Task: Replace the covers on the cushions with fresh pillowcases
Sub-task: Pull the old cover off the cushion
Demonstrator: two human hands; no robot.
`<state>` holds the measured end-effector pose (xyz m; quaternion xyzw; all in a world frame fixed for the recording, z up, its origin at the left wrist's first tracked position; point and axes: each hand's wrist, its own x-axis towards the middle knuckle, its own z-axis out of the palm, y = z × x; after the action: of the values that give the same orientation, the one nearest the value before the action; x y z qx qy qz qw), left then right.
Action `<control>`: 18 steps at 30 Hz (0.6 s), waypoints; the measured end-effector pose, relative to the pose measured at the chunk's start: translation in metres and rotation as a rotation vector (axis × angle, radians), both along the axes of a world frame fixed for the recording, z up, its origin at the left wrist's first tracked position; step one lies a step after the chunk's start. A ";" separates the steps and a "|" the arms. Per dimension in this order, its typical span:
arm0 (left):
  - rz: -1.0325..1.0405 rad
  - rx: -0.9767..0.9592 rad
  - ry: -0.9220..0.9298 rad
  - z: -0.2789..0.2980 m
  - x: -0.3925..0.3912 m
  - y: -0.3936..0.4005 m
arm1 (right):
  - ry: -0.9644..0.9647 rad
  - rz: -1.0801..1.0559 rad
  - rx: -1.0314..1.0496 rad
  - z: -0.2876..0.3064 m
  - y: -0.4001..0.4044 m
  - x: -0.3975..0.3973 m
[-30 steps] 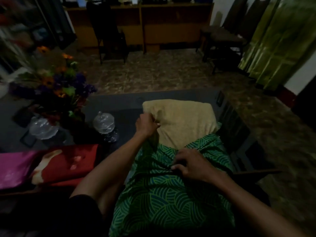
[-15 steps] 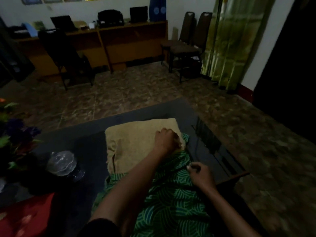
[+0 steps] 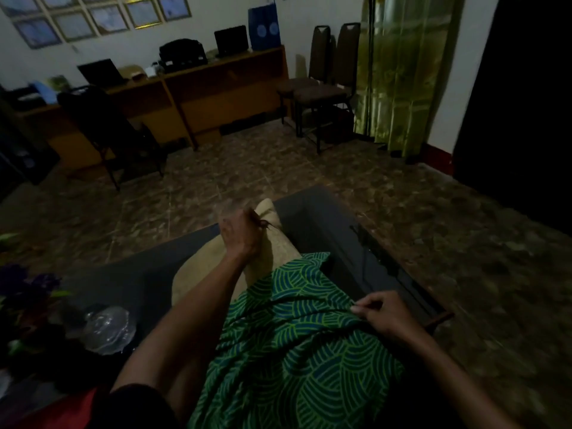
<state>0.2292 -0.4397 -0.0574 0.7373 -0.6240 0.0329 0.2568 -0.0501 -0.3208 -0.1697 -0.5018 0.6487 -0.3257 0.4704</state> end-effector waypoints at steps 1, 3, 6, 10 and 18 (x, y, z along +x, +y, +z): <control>0.011 0.000 0.003 -0.001 0.001 0.002 | 0.026 0.001 -0.022 0.003 -0.003 0.000; 0.005 0.045 0.002 -0.009 0.000 0.006 | 0.061 -0.005 -0.076 0.006 -0.007 0.000; -0.087 0.137 -0.055 -0.023 -0.004 0.005 | 0.042 0.008 -0.039 0.007 -0.002 -0.009; -0.367 0.164 -0.132 -0.042 -0.018 0.013 | -0.017 0.161 0.275 -0.007 0.014 -0.023; -0.344 0.259 -0.233 -0.066 -0.046 0.022 | -0.024 0.109 0.304 -0.020 0.017 -0.040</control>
<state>0.1831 -0.4181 -0.1238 0.6383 -0.7647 -0.0069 0.0883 -0.0901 -0.3033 -0.1902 -0.4555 0.6565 -0.2039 0.5657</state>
